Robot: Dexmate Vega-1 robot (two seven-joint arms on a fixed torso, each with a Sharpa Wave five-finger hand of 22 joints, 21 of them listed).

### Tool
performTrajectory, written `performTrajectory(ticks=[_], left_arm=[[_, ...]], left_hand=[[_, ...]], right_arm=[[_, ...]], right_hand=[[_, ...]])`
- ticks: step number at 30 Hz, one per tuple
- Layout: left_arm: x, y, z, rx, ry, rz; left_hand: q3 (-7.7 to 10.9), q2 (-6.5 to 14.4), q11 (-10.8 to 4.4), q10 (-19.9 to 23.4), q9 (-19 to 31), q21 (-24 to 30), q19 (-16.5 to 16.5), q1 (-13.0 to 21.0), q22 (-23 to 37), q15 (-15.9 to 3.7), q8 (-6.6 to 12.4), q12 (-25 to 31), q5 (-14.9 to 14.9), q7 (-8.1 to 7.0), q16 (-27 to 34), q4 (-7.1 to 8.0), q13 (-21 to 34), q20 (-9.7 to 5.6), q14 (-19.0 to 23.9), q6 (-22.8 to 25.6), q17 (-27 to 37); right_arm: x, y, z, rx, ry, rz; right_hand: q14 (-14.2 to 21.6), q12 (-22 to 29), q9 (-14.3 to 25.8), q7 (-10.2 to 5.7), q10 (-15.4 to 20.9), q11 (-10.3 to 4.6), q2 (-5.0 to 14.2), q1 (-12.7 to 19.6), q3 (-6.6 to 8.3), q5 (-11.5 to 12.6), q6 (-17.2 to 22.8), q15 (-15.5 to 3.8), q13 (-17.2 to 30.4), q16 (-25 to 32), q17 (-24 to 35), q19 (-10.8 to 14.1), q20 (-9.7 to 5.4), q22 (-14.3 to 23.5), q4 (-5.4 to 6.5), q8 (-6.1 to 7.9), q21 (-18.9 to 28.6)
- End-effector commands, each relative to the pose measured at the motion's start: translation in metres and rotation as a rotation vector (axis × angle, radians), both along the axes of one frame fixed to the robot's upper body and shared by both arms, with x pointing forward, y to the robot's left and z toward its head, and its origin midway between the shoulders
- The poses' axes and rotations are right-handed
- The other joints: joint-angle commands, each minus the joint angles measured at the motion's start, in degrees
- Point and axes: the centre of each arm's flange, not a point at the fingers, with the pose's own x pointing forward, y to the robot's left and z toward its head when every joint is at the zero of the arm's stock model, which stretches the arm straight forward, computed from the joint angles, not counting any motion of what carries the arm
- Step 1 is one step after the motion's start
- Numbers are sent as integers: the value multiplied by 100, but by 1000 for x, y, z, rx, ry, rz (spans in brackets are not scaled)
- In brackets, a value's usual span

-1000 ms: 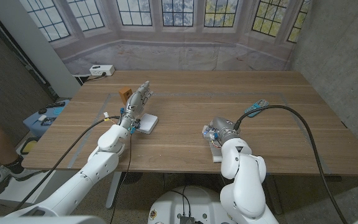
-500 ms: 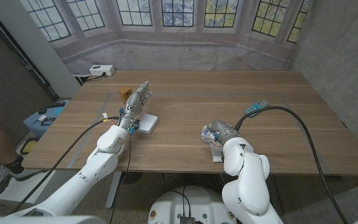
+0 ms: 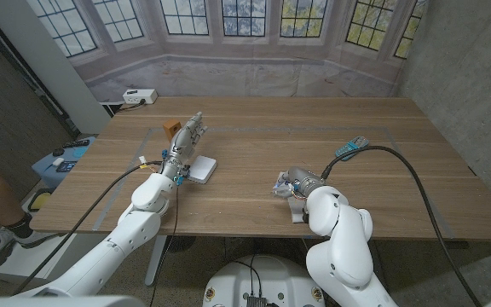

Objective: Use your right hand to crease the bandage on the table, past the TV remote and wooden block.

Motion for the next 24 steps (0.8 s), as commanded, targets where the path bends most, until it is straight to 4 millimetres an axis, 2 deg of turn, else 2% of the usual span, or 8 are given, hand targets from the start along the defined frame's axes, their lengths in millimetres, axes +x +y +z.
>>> performTrajectory(ticks=[1,3,10,14,24], left_arm=[[1,2,0,5,2,-4],[1,3,0,5,2,-5],[1,4,0,5,0,-3],[0,6,0,3,2,2],[-2,7,-3,-3,2,6]], left_hand=[[-17,9,41,5,7,6,0,51,12,38,21,23,41,5,14,-6,14,22,-7,30,19],[-18,8,30,5,7,6,0,52,12,33,21,23,41,7,14,-6,14,22,-7,30,19],[-20,8,29,6,7,6,2,55,12,42,22,23,40,9,15,-4,14,31,-6,34,19],[-20,8,28,5,7,5,0,57,12,36,22,23,40,6,15,-4,14,29,-5,36,19],[-20,9,33,7,7,5,1,63,12,35,21,23,41,9,14,-4,14,26,-6,38,19]], right_arm=[[-7,2,2,2,21,17],[-8,3,2,0,20,18],[-6,2,3,-4,21,17],[-5,3,4,-7,20,20],[-2,4,4,-16,20,22]], right_hand=[[-9,50,9,15,-26,-4,10,-84,-18,23,152,22,11,56,20,-18,-4,7,30,67,28],[-9,68,9,-14,-14,8,19,-102,-27,26,340,23,10,73,20,-13,-2,7,32,134,42],[-44,78,4,-18,-39,35,54,-177,-60,22,586,28,7,97,31,-21,-4,7,65,203,57],[-92,73,-8,85,-107,57,119,-374,-126,2,432,39,2,121,56,-61,-10,9,166,101,62],[-149,92,-16,171,-119,117,143,-516,-197,-8,467,67,-4,138,67,-103,-13,9,210,86,67]])
